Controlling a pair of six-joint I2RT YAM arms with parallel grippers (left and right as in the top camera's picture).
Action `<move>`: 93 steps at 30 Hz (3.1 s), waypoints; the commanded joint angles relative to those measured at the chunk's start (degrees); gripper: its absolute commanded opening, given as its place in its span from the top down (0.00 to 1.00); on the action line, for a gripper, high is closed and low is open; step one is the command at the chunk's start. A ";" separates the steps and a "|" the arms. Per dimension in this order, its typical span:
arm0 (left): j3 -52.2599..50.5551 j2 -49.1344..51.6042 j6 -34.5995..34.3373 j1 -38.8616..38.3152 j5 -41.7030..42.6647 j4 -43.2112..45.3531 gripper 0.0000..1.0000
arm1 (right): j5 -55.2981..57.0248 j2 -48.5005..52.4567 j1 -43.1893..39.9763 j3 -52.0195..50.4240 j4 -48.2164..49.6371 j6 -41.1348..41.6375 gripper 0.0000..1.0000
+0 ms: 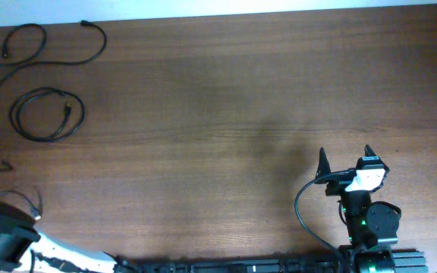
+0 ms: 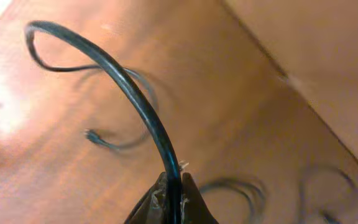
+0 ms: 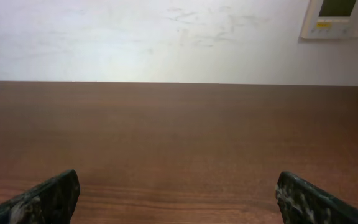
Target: Untangle cables
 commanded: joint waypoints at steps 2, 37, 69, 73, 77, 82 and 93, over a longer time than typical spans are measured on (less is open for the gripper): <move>-10.88 -0.55 -0.59 4.17 1.44 2.86 0.86 | 0.28 -0.22 0.31 -0.31 -0.35 0.22 0.02; -21.66 -0.55 55.36 -5.03 26.60 17.88 1.00 | 0.28 -0.22 0.31 -0.31 -0.35 0.22 0.02; -15.69 -0.68 39.54 -5.95 7.72 8.61 0.24 | 0.28 -0.22 0.31 -0.31 -0.35 0.22 0.02; -30.84 0.55 54.69 -8.20 15.87 21.03 0.31 | 0.28 -0.22 0.31 -0.31 -0.35 0.22 0.02; -39.60 0.55 62.73 -9.90 16.15 29.86 0.20 | 0.28 -0.22 0.31 -0.31 -0.35 0.22 0.02; -47.01 0.57 71.89 -11.19 18.67 37.24 0.18 | 0.28 -0.22 0.31 -0.31 -0.35 0.22 0.02; -51.89 1.36 79.62 -11.04 10.82 43.06 0.12 | 0.28 -0.22 0.31 -0.31 -0.35 0.22 0.02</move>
